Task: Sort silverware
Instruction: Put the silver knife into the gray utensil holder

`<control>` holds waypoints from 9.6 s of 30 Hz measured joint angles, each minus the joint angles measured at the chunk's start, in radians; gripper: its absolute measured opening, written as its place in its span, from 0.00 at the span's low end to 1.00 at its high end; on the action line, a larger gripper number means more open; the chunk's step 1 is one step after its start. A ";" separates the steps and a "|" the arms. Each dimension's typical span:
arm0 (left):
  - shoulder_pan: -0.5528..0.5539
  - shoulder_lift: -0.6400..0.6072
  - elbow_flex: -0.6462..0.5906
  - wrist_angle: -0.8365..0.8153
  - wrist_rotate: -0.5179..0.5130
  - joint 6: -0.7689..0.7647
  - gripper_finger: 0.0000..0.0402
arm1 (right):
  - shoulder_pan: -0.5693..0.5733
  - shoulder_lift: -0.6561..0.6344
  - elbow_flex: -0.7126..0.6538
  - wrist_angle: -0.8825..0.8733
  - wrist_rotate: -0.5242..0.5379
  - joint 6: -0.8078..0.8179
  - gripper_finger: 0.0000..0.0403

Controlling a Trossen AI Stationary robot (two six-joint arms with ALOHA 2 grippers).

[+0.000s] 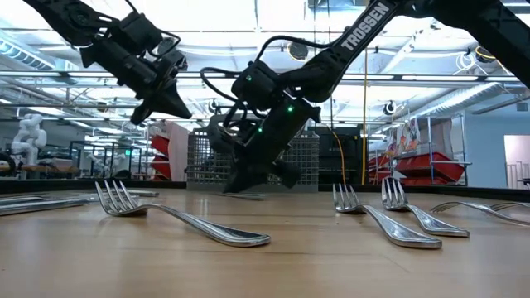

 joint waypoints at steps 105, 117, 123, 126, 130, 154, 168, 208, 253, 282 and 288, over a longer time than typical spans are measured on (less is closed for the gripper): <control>-0.338 0.399 0.000 0.210 0.225 0.546 0.35 | 0.401 -0.013 -0.344 0.367 0.589 0.108 0.29; -0.348 0.399 0.000 0.211 0.222 0.484 0.35 | 0.400 -0.024 -0.346 0.375 0.578 0.119 0.00; -0.340 0.394 0.000 0.210 0.183 0.335 0.35 | 0.394 -0.115 -0.351 0.317 0.503 0.085 0.00; -0.324 0.394 -0.004 0.210 0.087 0.232 0.35 | 0.390 -0.154 -0.354 0.295 0.487 0.040 0.00; -0.298 0.394 -0.014 0.184 0.035 0.234 0.35 | 0.384 -0.200 -0.356 0.243 0.484 0.007 0.00; -0.379 0.446 -0.009 0.154 -0.001 0.824 0.35 | 0.375 -0.272 -0.352 0.244 0.381 -0.057 0.03; -0.417 0.592 -0.005 0.232 -0.117 0.828 0.35 | 0.375 -0.274 -0.351 0.283 0.327 -0.030 0.07; -0.403 0.727 0.183 0.210 -0.062 1.118 0.35 | 0.392 -0.274 -0.351 0.340 0.299 -0.004 0.07; -0.391 0.746 0.240 0.124 -0.033 0.860 0.00 | 0.325 -0.433 -0.351 -0.154 0.412 -0.166 0.31; -0.423 0.744 0.244 0.095 0.016 0.895 0.00 | 0.218 -0.240 -0.343 -0.080 0.248 -0.142 0.37; -0.440 0.742 0.246 0.081 0.002 0.913 0.00 | 0.217 -0.241 -0.343 -0.078 0.242 -0.145 0.10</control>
